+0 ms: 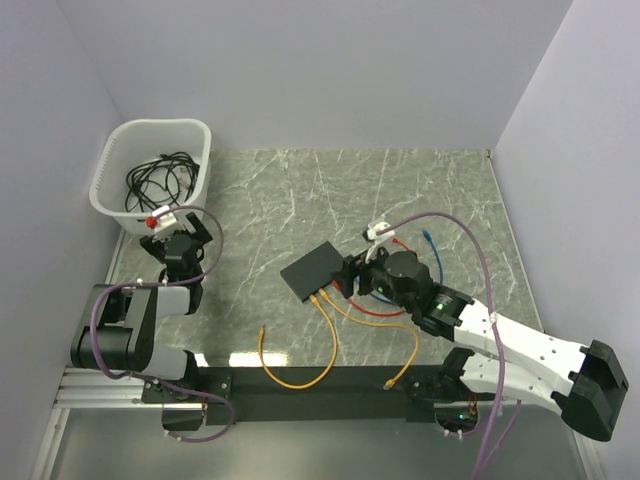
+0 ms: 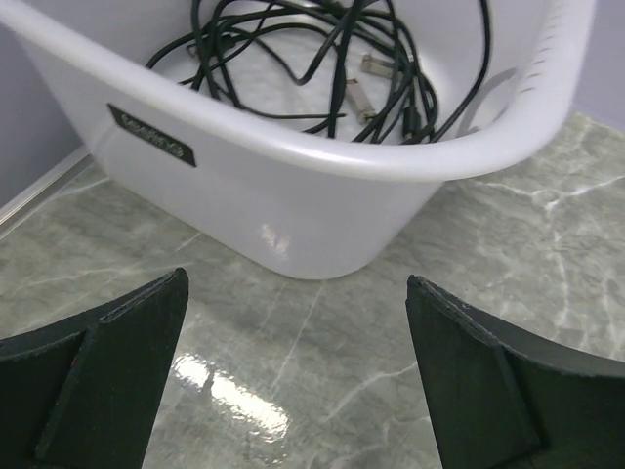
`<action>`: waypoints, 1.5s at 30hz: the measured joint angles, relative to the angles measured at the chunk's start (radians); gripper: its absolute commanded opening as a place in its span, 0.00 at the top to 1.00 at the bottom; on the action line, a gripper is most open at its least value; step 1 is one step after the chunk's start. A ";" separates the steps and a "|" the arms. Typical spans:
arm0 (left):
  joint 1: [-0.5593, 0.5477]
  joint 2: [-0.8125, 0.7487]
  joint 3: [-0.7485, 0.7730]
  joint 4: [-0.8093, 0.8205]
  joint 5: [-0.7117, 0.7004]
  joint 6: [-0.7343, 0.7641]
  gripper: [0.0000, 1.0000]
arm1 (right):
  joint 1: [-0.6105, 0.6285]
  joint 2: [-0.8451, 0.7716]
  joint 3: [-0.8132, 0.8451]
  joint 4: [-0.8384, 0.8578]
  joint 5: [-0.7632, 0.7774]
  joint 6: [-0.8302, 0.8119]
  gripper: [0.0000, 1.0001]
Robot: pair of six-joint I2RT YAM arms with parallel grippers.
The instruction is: Insert the plug into the switch port
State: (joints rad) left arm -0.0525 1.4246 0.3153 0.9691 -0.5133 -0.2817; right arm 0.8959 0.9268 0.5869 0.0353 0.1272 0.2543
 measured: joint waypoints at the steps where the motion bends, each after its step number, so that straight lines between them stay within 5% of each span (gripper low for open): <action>1: 0.000 0.000 0.000 0.006 0.006 0.002 0.01 | -0.017 -0.001 0.000 0.002 0.016 0.006 0.22; 12: 0.002 0.052 -0.080 0.194 0.179 0.078 0.01 | -0.222 -0.013 -0.061 0.209 0.357 -0.044 0.00; 18: 0.002 0.051 -0.080 0.217 0.203 0.086 0.01 | -0.325 0.088 -0.111 0.352 0.529 -0.150 0.00; 26: 0.002 0.051 -0.080 0.217 0.206 0.086 0.02 | -0.488 0.249 -0.179 0.554 0.569 -0.213 0.00; 45: 0.002 0.051 -0.080 0.219 0.211 0.087 0.01 | -0.800 0.373 -0.403 1.019 0.061 -0.246 0.05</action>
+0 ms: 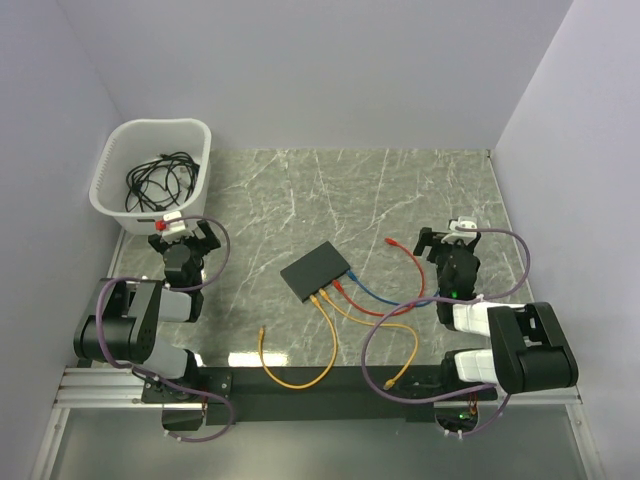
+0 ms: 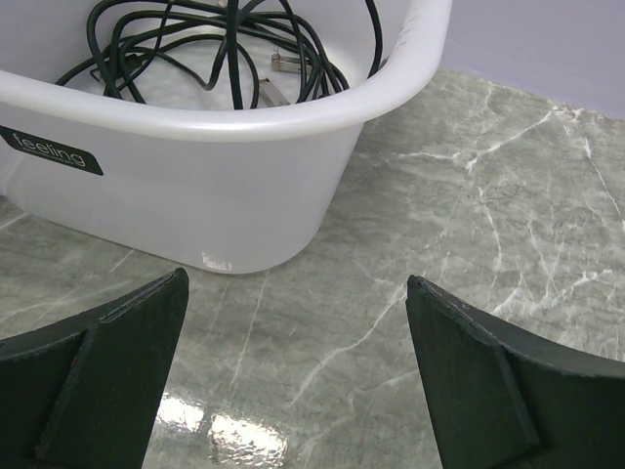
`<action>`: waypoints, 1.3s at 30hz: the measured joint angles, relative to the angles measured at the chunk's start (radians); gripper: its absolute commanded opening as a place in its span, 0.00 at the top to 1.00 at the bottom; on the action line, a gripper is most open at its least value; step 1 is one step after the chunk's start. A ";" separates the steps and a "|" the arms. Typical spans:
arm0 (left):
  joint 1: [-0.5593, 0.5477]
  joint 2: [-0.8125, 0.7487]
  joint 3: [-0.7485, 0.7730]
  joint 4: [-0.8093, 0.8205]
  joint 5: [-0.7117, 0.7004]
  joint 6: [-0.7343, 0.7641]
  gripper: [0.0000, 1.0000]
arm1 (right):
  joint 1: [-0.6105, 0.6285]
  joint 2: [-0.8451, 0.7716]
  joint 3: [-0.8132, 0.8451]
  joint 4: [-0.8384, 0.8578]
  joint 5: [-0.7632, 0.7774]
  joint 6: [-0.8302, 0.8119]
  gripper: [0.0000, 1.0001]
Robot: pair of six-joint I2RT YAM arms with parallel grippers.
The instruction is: Insert the plug into the switch port
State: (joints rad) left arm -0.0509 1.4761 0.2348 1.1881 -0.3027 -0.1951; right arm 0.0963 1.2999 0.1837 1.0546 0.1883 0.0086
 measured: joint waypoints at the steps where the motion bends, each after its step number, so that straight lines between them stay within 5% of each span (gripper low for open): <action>1: 0.000 0.000 0.000 0.001 0.000 0.000 0.01 | -0.008 0.002 0.001 0.003 -0.024 0.002 0.05; 39: 0.000 0.000 0.000 0.002 0.000 0.000 0.01 | -0.014 0.002 0.001 0.034 -0.066 0.027 0.01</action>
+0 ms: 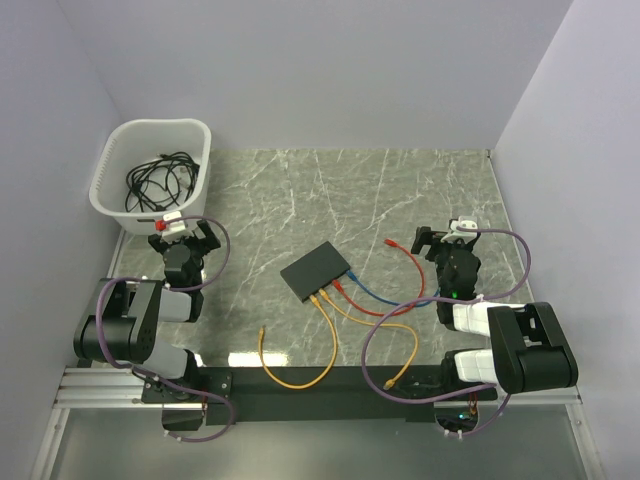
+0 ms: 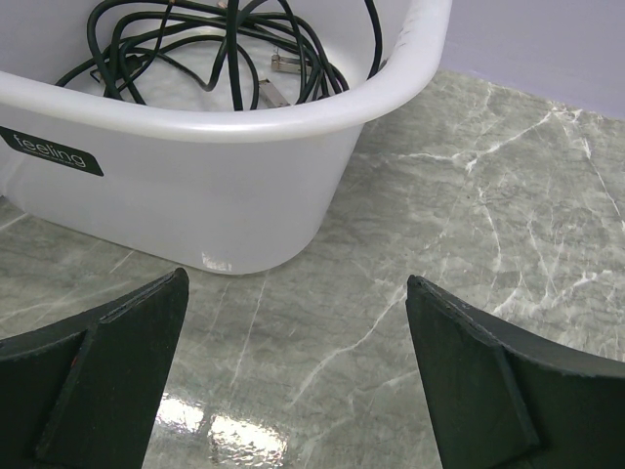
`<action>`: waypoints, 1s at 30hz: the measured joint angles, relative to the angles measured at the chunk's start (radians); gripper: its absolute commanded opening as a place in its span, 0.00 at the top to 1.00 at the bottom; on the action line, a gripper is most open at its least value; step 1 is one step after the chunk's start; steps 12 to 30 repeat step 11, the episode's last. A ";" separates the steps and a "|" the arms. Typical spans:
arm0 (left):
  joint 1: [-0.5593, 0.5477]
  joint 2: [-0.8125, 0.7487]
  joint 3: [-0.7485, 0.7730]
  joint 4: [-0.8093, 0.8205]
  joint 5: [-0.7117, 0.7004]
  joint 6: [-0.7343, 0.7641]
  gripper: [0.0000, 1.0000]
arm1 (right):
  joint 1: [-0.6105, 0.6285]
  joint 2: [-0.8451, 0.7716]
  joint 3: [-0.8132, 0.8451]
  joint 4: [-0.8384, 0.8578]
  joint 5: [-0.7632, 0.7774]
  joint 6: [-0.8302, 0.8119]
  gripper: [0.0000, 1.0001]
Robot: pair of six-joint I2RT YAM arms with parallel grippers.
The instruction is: Insert the plug into the switch port
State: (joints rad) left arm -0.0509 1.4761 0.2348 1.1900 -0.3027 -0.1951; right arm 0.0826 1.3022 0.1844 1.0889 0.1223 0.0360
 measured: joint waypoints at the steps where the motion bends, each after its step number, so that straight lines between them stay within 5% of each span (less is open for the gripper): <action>1: 0.000 0.000 0.000 0.000 0.000 0.000 0.01 | 0.000 0.000 0.000 -0.001 0.000 0.000 0.01; 30: 0.000 0.000 0.000 0.000 0.000 0.000 0.01 | 0.000 0.005 0.011 -0.012 -0.002 0.000 0.00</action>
